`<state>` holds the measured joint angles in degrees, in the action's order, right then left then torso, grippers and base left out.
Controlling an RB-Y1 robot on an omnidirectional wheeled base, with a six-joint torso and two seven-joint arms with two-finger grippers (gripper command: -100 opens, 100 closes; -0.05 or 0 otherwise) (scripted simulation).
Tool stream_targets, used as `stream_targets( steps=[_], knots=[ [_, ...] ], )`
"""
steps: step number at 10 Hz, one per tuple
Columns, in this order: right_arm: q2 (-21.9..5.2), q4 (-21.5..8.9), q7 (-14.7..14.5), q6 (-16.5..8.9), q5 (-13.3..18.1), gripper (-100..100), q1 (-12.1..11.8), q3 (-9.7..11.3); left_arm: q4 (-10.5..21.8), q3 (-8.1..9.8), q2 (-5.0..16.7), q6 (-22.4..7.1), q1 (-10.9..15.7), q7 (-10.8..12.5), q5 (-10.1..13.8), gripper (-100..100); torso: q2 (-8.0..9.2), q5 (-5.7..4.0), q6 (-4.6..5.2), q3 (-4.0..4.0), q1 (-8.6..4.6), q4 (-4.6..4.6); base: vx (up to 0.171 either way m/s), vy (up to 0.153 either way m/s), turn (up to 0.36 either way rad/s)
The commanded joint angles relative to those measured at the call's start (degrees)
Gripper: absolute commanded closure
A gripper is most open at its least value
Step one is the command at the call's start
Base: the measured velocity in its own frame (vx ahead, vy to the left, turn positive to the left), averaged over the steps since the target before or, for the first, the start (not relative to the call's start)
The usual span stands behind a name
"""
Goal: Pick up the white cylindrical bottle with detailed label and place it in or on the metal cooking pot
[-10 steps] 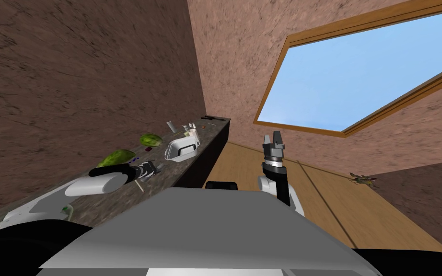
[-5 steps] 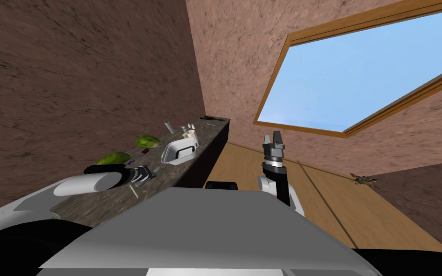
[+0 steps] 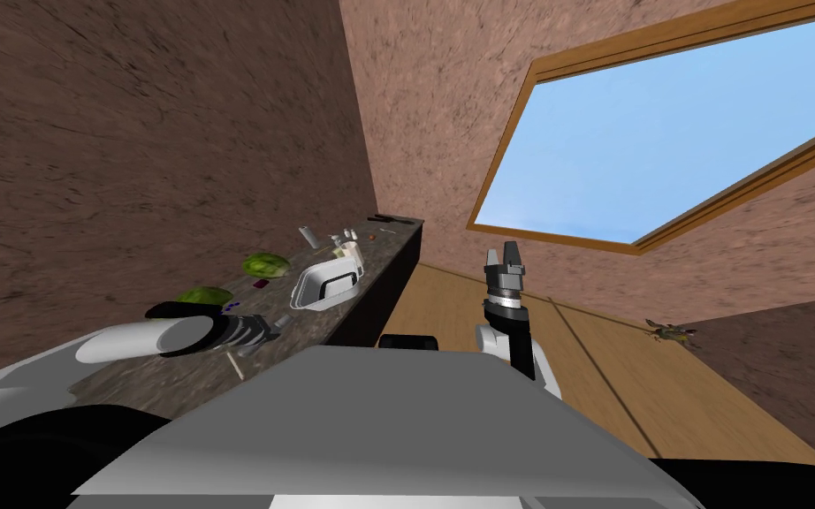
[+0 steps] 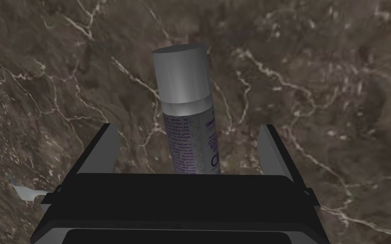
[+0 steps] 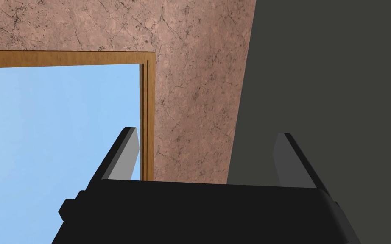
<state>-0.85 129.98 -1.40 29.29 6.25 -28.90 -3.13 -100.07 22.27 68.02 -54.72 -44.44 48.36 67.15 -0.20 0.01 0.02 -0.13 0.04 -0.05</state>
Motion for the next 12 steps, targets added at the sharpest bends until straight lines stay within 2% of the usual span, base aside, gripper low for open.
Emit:
stream_targets(
  steps=[1, 6, 7, 8, 9, 10, 11, 12],
  knots=[
    [0.0, 0.0, 0.0, 0.0, 0.0, 0, 0.0, 0.0, 1.8, -0.31, 1.6, -2.9, -0.6, 1.8, 2.8, -100, 0.00, 0.00, 0.00, 0.00, 0.00, 0.00, 0.065, 0.007, -0.031],
    [0.0, 0.0, 0.0, 0.0, 0.0, 0, 0.0, 0.0, 4.8, -0.24, 6.0, -9.4, -2.7, 6.2, 9.2, -100, 0.00, 0.02, 0.00, 0.00, 0.08, 0.00, 0.063, 0.021, -0.027],
    [0.0, 0.0, 0.0, 0.0, 0.0, 0, 0.0, 0.0, 4.4, -0.20, 5.4, -8.5, -2.5, 5.7, 8.4, -100, 0.01, 0.02, 0.00, 0.00, 0.06, 0.00, 0.024, 0.009, -0.007],
    [0.0, 0.0, 0.0, 0.0, 0.0, 0, 0.0, 0.0, 4.5, -0.22, 5.5, -8.8, -2.5, 5.8, 8.5, 0, 0.10, 0.02, -0.01, 0.05, 0.02, 0.02, 0.000, 0.000, 0.000],
    [0.0, 0.0, 0.0, 0.0, 0.0, 0, 0.0, 0.0, 5.9, -1.44, 3.7, -7.8, -1.7, 4.6, 7.3, -100, 0.18, 0.01, -0.01, 0.10, -0.01, 0.04, 0.020, 0.000, -0.047],
    [0.0, 0.0, 0.0, 0.0, 0.0, 0, 0.0, 0.0, 6.8, -2.17, 2.6, -7.2, -1.3, 3.8, 6.6, -100, 0.17, 0.02, -0.01, 0.10, -0.02, 0.04, 0.028, -0.003, -0.061],
    [0.0, 0.0, 0.0, 0.0, 0.0, 0, 0.0, 0.0, 6.2, -1.61, 3.3, -7.7, -1.7, 4.4, 7.1, -100, 0.15, 0.01, -0.01, 0.09, -0.02, 0.03, 0.012, -0.001, -0.008],
    [0.0, 0.0, 0.0, 0.0, 0.0, 0, 0.0, 0.0, 6.3, -1.71, 3.2, -7.5, -1.6, 4.2, 7.0, 100, 0.18, 0.00, -0.01, 0.10, -0.03, 0.04, 0.000, 0.000, 0.000]
  ],
)
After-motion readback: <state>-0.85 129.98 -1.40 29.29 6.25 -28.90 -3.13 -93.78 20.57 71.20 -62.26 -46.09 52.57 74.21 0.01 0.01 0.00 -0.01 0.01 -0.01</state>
